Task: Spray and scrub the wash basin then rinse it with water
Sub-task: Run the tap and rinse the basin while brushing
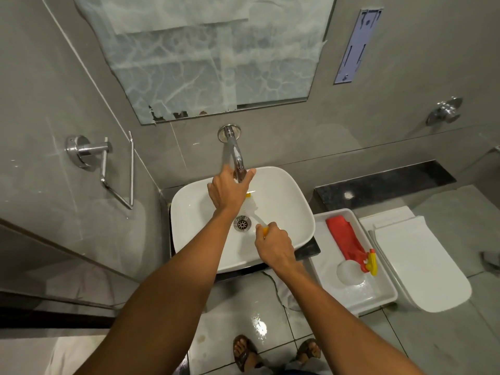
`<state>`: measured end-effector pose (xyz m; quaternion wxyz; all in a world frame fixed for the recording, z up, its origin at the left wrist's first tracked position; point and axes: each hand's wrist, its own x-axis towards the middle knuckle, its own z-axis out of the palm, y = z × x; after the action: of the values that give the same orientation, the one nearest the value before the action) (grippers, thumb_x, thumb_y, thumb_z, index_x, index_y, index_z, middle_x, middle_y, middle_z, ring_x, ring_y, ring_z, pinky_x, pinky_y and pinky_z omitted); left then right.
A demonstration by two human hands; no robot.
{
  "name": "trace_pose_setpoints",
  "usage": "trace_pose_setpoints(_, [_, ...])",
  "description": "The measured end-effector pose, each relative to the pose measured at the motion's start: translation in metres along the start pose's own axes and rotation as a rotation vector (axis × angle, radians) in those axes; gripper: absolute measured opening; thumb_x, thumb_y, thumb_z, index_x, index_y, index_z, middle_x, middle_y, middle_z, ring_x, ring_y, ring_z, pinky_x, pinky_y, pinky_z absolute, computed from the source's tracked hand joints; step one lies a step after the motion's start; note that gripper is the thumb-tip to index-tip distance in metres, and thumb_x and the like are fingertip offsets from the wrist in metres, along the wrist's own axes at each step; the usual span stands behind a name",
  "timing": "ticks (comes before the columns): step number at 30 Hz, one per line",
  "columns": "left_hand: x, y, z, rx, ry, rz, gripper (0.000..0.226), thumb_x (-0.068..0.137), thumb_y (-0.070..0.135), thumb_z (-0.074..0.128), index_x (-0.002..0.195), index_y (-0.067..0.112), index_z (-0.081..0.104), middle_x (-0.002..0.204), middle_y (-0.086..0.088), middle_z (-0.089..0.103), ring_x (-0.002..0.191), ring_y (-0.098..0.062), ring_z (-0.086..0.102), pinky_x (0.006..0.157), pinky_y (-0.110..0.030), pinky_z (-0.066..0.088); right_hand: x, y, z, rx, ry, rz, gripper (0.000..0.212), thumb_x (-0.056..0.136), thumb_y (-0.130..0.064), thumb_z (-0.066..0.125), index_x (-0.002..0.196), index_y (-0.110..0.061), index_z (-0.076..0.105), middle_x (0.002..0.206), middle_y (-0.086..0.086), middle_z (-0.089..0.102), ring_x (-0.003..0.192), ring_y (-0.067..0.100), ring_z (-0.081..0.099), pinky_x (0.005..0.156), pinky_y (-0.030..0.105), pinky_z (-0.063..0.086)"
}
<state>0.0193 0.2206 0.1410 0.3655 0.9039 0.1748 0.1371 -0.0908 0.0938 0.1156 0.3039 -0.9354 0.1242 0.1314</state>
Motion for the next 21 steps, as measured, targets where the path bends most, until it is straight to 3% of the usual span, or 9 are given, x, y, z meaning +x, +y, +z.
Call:
trace_pose_setpoints(2, [-0.012,-0.002,0.004,-0.017,0.022,-0.025,0.056,0.090,0.077,0.064,0.093,0.022,0.053,0.103,-0.004,0.074,0.103,-0.030,0.067,0.098,-0.044,0.044,0.000,0.001,0.000,-0.007,-0.003,0.006,0.050,0.107,-0.050,0.038,0.122,-0.008,0.060,0.119,0.016,0.069,0.107,0.036,0.068,0.092,0.046,0.054])
trace_pose_setpoints(5, [-0.022,-0.005,0.009,-0.003,0.056,-0.100,0.066,0.094,0.083,0.050,0.093,0.017,0.056,0.100,-0.002,0.067,0.102,-0.028,0.063,0.093,-0.040,0.034,0.001,0.007,-0.001,0.010,-0.001,0.010,0.050,0.107,-0.051,0.037,0.121,-0.009,0.059,0.117,0.015,0.069,0.101,0.034,0.067,0.088,0.045,0.054])
trace_pose_setpoints(9, [-0.035,-0.002,0.017,0.075,-0.125,-0.130,0.093,0.097,0.086,0.009,0.090,0.012,0.064,0.098,-0.011,0.073,0.102,-0.035,0.064,0.102,-0.052,0.041,0.002,0.020,-0.012,0.086,-0.018,0.018,0.051,0.108,-0.050,0.039,0.123,-0.005,0.060,0.116,0.016,0.069,0.098,0.030,0.066,0.089,0.044,0.058])
trace_pose_setpoints(11, [-0.045,-0.004,0.022,0.118,-0.168,-0.093,0.100,0.096,0.085,0.002,0.085,0.010,0.067,0.096,-0.013,0.074,0.099,-0.035,0.066,0.103,-0.051,0.044,0.002,0.030,-0.017,0.139,-0.024,0.016,0.052,0.108,-0.050,0.040,0.123,-0.004,0.061,0.115,0.015,0.069,0.104,0.032,0.069,0.093,0.048,0.059])
trace_pose_setpoints(17, [-0.071,0.000,0.051,0.178,-0.188,0.045,0.094,0.095,0.077,0.000,0.092,0.009,0.065,0.101,-0.010,0.068,0.100,-0.030,0.062,0.100,-0.048,0.043,0.005,0.076,-0.030,0.263,0.008,-0.001,0.046,0.107,-0.055,0.041,0.120,-0.014,0.059,0.108,0.005,0.068,0.098,0.021,0.070,0.087,0.042,0.064])
trace_pose_setpoints(21, [-0.079,0.017,0.081,0.100,-0.153,0.167,0.069,0.106,0.069,0.024,0.094,0.014,0.063,0.099,-0.002,0.061,0.096,-0.027,0.057,0.091,-0.044,0.046,0.019,0.119,-0.046,0.352,0.065,-0.028,0.043,0.106,-0.057,0.040,0.114,-0.018,0.057,0.095,-0.003,0.069,0.085,0.015,0.071,0.072,0.032,0.062])
